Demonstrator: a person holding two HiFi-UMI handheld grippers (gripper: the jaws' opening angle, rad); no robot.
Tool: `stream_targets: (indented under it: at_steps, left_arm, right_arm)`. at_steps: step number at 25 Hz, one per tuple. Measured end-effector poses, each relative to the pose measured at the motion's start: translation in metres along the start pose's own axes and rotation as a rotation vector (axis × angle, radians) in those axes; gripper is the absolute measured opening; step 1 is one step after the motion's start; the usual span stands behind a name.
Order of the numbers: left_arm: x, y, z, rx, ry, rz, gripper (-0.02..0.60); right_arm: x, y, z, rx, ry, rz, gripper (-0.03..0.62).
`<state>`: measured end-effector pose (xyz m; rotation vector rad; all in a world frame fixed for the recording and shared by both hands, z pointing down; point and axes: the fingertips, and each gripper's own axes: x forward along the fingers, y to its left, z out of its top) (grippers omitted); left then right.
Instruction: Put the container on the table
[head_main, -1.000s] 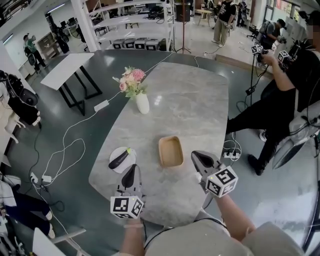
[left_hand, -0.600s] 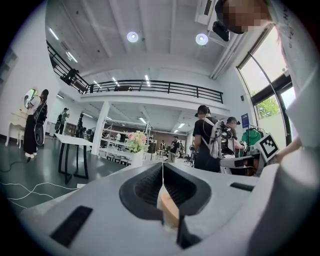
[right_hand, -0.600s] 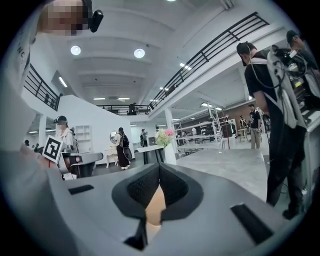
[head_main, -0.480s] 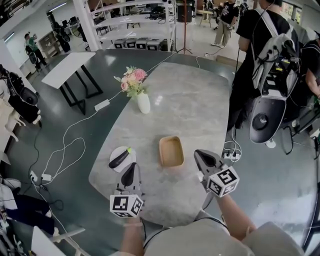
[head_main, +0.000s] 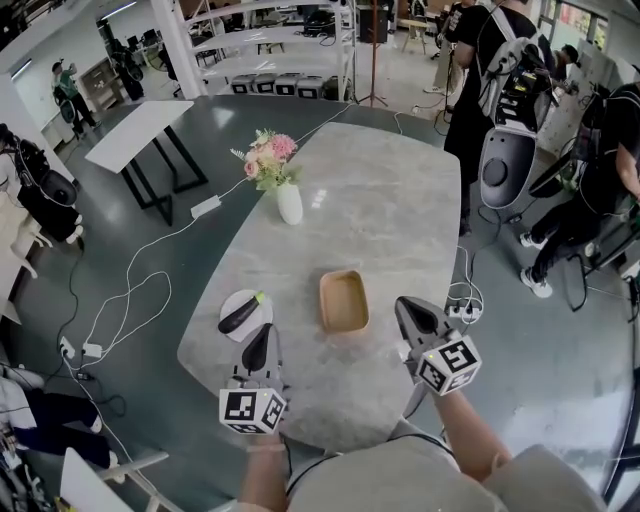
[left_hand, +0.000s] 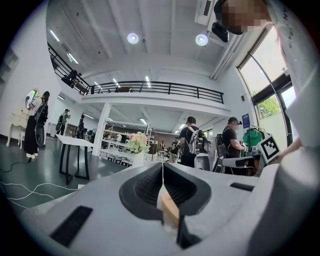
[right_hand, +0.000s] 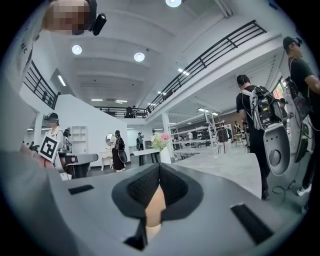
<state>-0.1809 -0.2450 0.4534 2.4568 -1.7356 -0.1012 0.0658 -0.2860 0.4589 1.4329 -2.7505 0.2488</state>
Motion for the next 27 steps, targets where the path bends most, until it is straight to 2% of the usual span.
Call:
stream_targets:
  at_steps: [27]
  left_arm:
    - [-0.004, -0.007, -0.004, 0.007, 0.007, -0.006, 0.009]
  right_arm:
    - [-0.014, -0.01, -0.011, 0.027, 0.007, -0.041, 0.006]
